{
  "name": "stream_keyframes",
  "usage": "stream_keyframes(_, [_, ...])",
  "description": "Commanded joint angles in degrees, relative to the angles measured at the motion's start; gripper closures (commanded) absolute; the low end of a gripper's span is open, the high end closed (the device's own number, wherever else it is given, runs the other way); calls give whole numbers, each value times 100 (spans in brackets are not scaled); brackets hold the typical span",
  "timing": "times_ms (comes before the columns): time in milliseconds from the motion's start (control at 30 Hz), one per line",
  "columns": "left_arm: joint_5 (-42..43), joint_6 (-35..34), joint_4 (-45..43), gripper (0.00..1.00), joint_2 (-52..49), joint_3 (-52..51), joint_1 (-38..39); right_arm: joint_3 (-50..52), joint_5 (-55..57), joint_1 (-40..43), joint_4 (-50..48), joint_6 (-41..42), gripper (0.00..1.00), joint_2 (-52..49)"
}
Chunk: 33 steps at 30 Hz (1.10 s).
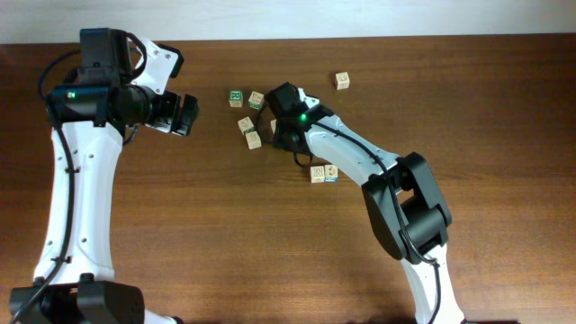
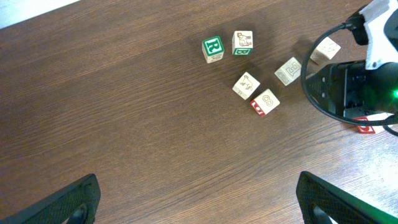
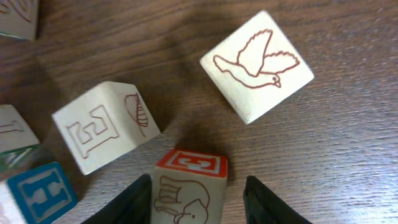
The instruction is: Rotate 5 blocks
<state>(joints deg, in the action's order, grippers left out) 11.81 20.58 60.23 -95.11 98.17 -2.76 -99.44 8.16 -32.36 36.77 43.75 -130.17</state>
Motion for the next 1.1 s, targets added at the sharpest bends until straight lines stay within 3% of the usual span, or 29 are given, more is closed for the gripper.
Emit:
stream_keyframes(0, [63, -35, -9, 1, -7, 127, -39, -33, 66, -31, -11, 46, 53, -72])
stream_keyframes(33, [63, -35, -9, 1, -7, 127, -39, -33, -177, -31, 31, -2, 62, -70])
stream_keyframes(100, [63, -35, -9, 1, -7, 127, -39, -52, -378, -31, 74, -190, 67, -70])
stream_keyframes(200, [63, -35, -9, 1, -7, 127, -39, -103, -695, -31, 90, -940, 68, -70])
stream_keyframes(500, [63, -35, -9, 1, -7, 125, -39, -291, -1703, -66, 1576, -1202, 67, -59])
stream_keyframes(1067, [63, -35, -11, 1, -7, 127, -39, -291, -273, -444, 2369, -1045, 69, -59])
